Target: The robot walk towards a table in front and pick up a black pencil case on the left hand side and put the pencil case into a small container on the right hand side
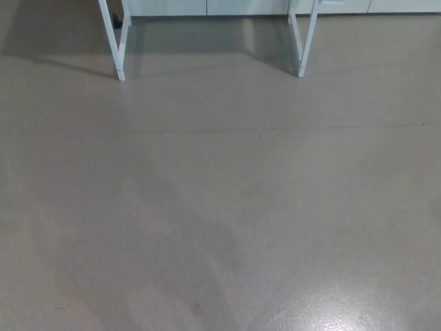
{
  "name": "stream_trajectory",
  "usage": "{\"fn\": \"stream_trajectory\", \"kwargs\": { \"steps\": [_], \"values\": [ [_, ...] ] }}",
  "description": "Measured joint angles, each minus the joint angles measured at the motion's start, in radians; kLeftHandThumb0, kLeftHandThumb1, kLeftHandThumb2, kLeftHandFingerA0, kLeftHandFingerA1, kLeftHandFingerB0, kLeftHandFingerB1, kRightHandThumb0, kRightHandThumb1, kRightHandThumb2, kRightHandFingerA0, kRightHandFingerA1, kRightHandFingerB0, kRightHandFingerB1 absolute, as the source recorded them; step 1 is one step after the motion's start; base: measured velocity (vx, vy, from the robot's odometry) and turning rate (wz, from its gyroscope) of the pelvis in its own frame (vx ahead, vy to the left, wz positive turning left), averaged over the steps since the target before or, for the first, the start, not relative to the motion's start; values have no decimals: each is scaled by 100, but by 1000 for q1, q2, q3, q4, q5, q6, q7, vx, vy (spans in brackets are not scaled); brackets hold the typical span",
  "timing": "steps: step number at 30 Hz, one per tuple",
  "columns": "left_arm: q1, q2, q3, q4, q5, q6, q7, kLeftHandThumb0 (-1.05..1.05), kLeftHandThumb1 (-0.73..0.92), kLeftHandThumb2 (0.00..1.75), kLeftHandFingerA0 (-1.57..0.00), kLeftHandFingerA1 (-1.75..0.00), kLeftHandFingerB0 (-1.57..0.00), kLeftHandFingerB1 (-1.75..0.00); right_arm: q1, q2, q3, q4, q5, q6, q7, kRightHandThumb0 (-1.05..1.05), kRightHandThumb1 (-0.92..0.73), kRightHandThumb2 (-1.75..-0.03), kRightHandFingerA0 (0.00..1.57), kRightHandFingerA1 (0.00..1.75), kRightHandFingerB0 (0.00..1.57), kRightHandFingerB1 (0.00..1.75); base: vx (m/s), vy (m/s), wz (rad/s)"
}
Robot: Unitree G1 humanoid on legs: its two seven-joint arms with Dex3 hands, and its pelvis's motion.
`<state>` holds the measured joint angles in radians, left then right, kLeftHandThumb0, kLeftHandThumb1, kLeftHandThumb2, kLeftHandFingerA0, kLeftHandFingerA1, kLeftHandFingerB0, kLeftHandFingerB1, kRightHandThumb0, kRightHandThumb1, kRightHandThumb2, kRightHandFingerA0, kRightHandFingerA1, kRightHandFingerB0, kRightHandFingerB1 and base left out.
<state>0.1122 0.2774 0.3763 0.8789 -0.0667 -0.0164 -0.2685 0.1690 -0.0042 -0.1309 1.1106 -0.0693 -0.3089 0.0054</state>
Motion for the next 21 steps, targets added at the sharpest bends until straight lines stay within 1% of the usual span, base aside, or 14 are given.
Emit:
{"fn": "stream_trajectory", "kwargs": {
  "steps": [3,4,5,7,9,10,11,12,13,14,16,17,20,21],
  "values": [
    [5,1,9,7,-16,-11,-23,-4,49,53,-45,-42,-32,-33,8,0,-1,26,-2,-47,-16,-91,-81,-111,0,31,0,18,0,0,0],
    [11,2,10,11,-23,-16,-35,-4,33,82,-35,-58,-20,-50,14,0,-2,39,-2,-71,-24,-90,-81,-111,0,30,0,18,0,0,0],
    [16,2,11,15,-28,-22,-45,-4,33,82,-35,-59,-20,-51,18,0,-5,48,-2,-88,-28,-89,-81,-111,0,30,0,18,0,0,0],
    [24,3,12,35,-36,-36,-64,-12,44,55,-47,-42,-35,-36,27,0,-9,65,-2,-124,-37,-90,-81,-110,0,31,0,18,0,0,0],
    [29,3,8,46,-36,-48,-73,-9,47,53,-50,-42,-35,-34,29,-1,-11,76,-2,-152,-45,-89,-80,-111,0,32,0,19,0,0,0],
    [29,4,5,58,-36,-57,-75,-7,31,81,-38,-59,-22,-51,29,-1,-12,83,-1,-166,-48,-86,-79,-109,0,34,0,20,0,0,0],
    [28,5,4,68,-36,-64,-77,-9,47,53,-48,-41,-35,-34,28,0,-16,87,0,-177,-50,-84,-80,-108,0,34,0,20,0,0,0],
    [27,5,3,77,-36,-69,-78,-6,31,81,-38,-59,-22,-51,25,1,-22,90,2,-187,-50,-85,-81,-109,0,32,0,20,0,0,0],
    [26,6,2,88,-36,-75,-79,-6,31,81,-38,-59,-22,-51,19,3,-32,94,6,-195,-50,-85,-81,-109,0,32,0,20,142,-8,-25],
    [24,7,1,100,-36,-78,-81,-8,48,54,-49,-41,-34,-33,12,4,-40,96,10,-202,-50,-84,-81,-108,0,31,0,19,73,16,15],
    [11,15,0,115,-37,-89,-81,-10,48,54,-49,-40,-34,-33,-10,9,-47,97,16,-205,-52,-84,-80,-107,0,30,0,18,-21,3,15],
    [4,19,-1,120,-37,-95,-81,-9,32,81,-37,-58,-20,-50,-24,9,-46,95,16,-206,-57,-84,-82,-108,0,28,0,17,-75,22,56],
    [-7,22,-9,150,-36,-117,-81,-10,30,81,-39,-59,-21,-51,-57,4,-24,91,5,-212,-88,-83,-84,-114,0,28,0,20,-18,28,7],
    [-5,23,-9,160,-36,-121,-81,-14,48,54,-47,-40,-32,-33,-60,4,-14,92,0,-216,-101,-85,-86,-114,0,23,0,15,82,104,6]
  ]
}}
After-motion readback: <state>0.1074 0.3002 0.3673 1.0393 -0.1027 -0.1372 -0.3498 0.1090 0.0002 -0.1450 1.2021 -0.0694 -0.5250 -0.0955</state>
